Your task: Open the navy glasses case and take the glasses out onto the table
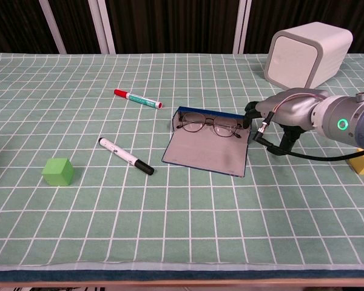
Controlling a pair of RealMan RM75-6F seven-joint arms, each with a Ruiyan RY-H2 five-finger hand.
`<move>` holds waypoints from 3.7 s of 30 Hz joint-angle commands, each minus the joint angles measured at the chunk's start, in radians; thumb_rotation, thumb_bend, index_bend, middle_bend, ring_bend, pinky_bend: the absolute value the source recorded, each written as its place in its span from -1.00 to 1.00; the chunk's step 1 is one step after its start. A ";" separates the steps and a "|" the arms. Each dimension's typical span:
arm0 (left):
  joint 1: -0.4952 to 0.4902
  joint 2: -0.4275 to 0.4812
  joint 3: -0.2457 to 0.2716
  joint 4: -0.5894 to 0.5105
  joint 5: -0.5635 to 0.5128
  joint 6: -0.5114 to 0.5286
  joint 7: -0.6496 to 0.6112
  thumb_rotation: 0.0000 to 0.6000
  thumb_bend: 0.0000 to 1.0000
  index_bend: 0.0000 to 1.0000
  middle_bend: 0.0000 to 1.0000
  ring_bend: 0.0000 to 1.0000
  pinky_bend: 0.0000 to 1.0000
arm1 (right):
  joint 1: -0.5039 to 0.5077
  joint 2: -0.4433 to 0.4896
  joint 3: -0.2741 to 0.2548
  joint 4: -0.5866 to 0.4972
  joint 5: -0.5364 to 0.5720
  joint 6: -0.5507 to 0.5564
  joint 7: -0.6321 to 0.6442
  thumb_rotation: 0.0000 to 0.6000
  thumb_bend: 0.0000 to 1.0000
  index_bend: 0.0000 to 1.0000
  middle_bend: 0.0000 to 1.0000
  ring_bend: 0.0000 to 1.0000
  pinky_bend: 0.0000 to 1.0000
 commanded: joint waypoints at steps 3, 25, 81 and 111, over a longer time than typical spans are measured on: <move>0.000 0.001 0.001 -0.001 -0.002 -0.002 0.000 1.00 -0.09 -0.90 -1.00 -1.00 -1.00 | 0.015 -0.007 0.005 0.021 0.024 -0.009 -0.007 1.00 -0.05 -0.55 -0.93 -0.76 -0.54; 0.000 0.003 0.001 -0.004 -0.003 -0.004 -0.003 1.00 -0.09 -0.90 -1.00 -1.00 -1.00 | 0.077 -0.032 0.026 0.083 0.102 -0.026 -0.026 1.00 -0.05 -0.55 -0.93 -0.76 -0.54; -0.009 0.015 -0.013 -0.022 -0.058 -0.037 -0.027 1.00 -0.09 -0.89 -1.00 -1.00 -1.00 | 0.558 -0.053 -0.008 0.358 0.736 -0.423 0.092 1.00 -0.10 -0.42 -0.42 -0.45 -0.54; -0.016 0.021 -0.014 -0.030 -0.083 -0.052 -0.028 1.00 -0.08 -0.87 -1.00 -1.00 -1.00 | 0.571 -0.132 -0.047 0.490 0.701 -0.434 0.171 1.00 -0.02 -0.24 -0.31 -0.35 -0.54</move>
